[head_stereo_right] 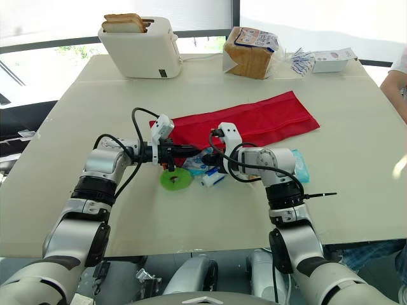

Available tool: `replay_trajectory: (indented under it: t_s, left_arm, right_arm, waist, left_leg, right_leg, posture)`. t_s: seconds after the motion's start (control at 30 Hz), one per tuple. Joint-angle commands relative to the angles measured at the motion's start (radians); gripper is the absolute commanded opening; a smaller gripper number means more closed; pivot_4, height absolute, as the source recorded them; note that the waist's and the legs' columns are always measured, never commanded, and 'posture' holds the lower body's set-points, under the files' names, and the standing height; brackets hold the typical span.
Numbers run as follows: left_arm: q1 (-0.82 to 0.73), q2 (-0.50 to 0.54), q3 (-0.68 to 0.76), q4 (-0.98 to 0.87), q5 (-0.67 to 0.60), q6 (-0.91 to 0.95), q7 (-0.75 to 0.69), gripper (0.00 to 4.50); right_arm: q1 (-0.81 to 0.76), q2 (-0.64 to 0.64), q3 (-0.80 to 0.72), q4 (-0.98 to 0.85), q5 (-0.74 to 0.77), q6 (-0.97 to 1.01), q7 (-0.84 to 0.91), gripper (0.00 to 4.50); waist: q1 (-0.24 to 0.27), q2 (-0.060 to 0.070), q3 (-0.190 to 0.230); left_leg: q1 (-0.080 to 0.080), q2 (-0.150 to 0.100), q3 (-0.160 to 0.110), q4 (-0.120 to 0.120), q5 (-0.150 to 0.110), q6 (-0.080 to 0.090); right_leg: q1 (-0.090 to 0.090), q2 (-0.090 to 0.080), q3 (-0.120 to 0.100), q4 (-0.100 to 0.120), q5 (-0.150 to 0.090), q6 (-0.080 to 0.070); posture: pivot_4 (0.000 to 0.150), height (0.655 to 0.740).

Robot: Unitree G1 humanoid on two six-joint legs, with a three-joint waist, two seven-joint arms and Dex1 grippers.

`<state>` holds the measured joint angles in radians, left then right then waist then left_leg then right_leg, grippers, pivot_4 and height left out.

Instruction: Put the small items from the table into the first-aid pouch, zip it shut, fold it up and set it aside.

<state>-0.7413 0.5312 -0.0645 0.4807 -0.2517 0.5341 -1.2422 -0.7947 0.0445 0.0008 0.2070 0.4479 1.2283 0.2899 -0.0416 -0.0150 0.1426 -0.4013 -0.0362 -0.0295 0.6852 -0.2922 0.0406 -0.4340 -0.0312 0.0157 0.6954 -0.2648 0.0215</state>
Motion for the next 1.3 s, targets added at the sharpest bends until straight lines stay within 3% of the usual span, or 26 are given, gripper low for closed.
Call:
replay_trajectory:
  t_s: [0.03,0.3,0.63,0.7,0.73,0.77,0.83,1.03,1.3]
  left_arm:
    - [0.016,0.005,-0.004,-0.043,-0.016,0.011,-0.008,0.0]
    - [0.051,0.025,-0.034,-0.073,-0.004,-0.004,-0.026,0.0]
    - [0.083,0.05,-0.046,-0.081,-0.002,-0.022,-0.026,0.0]
    - [0.082,0.05,-0.043,-0.074,0.0,-0.027,-0.016,0.0]
    - [0.079,0.049,-0.039,-0.068,0.001,-0.032,-0.009,0.0]
    - [0.075,0.047,-0.036,-0.06,0.002,-0.036,-0.003,0.0]
    - [0.055,0.041,-0.022,-0.03,0.001,-0.035,0.015,0.0]
    - [0.011,0.036,-0.019,0.041,0.012,-0.071,0.026,0.0]
    - [-0.001,0.03,-0.016,0.02,0.0,-0.05,0.015,0.0]
  right_arm:
    - [-0.035,0.006,0.007,0.016,-0.01,-0.04,0.005,0.02]
    - [-0.111,-0.029,0.133,0.114,-0.077,-0.157,0.117,0.02]
    - [-0.206,-0.017,0.122,0.293,-0.121,-0.294,0.181,0.02]
    - [-0.192,-0.037,0.138,0.264,-0.115,-0.287,0.227,0.96]
    - [-0.179,-0.049,0.15,0.239,-0.114,-0.275,0.248,1.14]
    - [-0.167,-0.06,0.163,0.214,-0.116,-0.266,0.263,1.77]
    - [-0.129,-0.086,0.171,0.137,-0.105,-0.229,0.28,2.26]
    - [-0.019,-0.188,0.237,-0.109,-0.087,-0.125,0.321,2.26]
    - [0.009,-0.101,0.172,-0.073,-0.077,-0.108,0.245,2.26]
  waist:
    - [-0.001,0.0,0.0]
    - [-0.004,0.0,0.0]
    - [-0.024,0.0,0.0]
    - [-0.026,0.0,0.0]
    - [-0.024,0.0,0.0]
    - [-0.024,0.0,0.0]
    - [-0.018,0.0,0.0]
    - [-0.009,0.0,0.0]
    - [-0.003,0.0,0.0]
  left_leg:
    - [0.0,0.0,0.0,0.0,0.0,0.0]
    - [0.0,0.0,0.0,0.0,0.0,0.0]
    - [0.001,0.0,0.0,-0.002,0.0,0.0]
    - [0.001,0.0,-0.001,-0.002,0.0,0.0]
    - [0.001,0.0,-0.001,-0.002,0.0,0.0]
    - [0.001,0.0,-0.001,-0.002,0.0,0.0]
    - [0.001,0.0,-0.001,-0.001,0.0,0.0]
    - [0.0,0.0,-0.001,0.0,0.0,0.0]
    - [0.0,0.0,-0.001,0.0,0.0,0.0]
  right_leg:
    - [0.0,0.0,0.0,0.0,0.0,0.0]
    - [0.0,0.0,0.0,0.0,0.0,0.0]
    - [0.0,0.0,-0.001,0.0,0.0,0.0]
    - [0.0,0.0,-0.001,0.0,0.0,0.0]
    - [0.0,0.0,-0.001,0.0,0.0,0.0]
    - [0.0,0.0,-0.001,0.0,0.0,0.0]
    - [0.0,0.0,-0.001,0.0,0.0,0.0]
    - [0.0,0.0,-0.001,0.0,0.0,0.0]
    - [0.0,0.0,-0.001,0.0,0.0,0.0]
  posture:
    - [0.15,0.74]
    - [0.15,0.74]
    - [0.15,0.74]
    - [0.15,0.74]
    - [0.15,0.74]
    - [0.15,0.74]
    - [0.15,0.74]
    - [0.15,0.74]
    - [0.15,0.74]
